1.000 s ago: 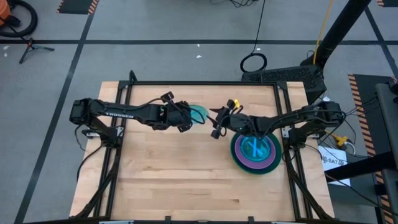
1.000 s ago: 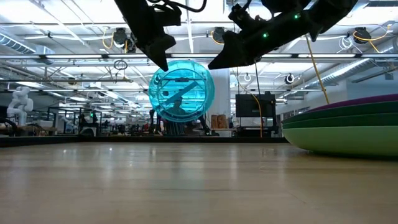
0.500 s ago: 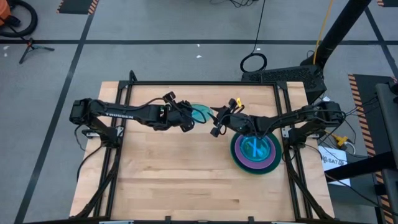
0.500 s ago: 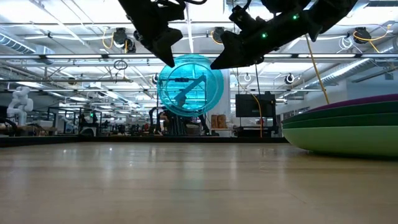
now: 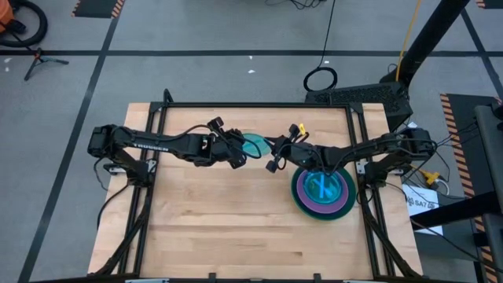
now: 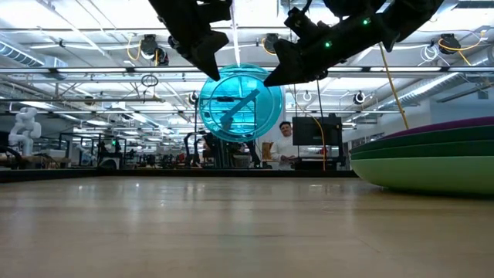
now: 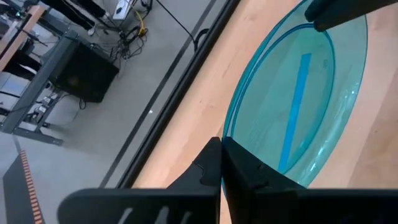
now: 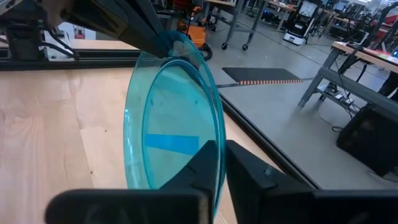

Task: Stack plastic plates
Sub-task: Stack the blue plate on top of the other blue plate

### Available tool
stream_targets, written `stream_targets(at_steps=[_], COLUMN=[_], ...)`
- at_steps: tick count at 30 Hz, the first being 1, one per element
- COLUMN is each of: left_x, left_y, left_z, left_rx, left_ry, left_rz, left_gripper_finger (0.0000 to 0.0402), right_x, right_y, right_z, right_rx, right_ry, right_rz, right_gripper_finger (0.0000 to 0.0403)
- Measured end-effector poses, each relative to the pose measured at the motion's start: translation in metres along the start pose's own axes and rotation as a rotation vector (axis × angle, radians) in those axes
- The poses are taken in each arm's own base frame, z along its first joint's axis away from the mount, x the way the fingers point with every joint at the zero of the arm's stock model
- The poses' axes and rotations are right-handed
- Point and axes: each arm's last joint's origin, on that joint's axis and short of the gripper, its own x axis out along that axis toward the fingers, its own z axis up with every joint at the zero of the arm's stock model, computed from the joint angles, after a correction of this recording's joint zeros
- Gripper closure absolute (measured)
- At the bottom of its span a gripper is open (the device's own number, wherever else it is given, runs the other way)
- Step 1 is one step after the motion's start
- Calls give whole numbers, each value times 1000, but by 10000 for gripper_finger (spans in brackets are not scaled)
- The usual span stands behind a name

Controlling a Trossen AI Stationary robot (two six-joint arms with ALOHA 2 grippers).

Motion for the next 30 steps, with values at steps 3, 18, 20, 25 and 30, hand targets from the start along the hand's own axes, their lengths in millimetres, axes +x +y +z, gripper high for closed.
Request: stream_targets(at_steps=[3,18,20,25,30], left_x=[0,0,0,0,0], left_y=[0,-1,-1,-1,-1], left_z=[0,1,2,1,1], left_rx=[-3,-17,-16,-16,-5], left_ry=[0,-14,-14,-14,-10], left_rz=[0,-3,-3,-3,-3], left_gripper_finger=[395,331,320,288,246], right_x=[0,0,0,0,0], right_y=[0,0,0,0,0], right_z=[0,-1,-1,-1,-1], right_rx=[0,4,4,3,3], right_ry=[1,5,5,6,6], right_rz=[0,4,4,4,4], right_gripper_finger=[392,397,397,397,397])
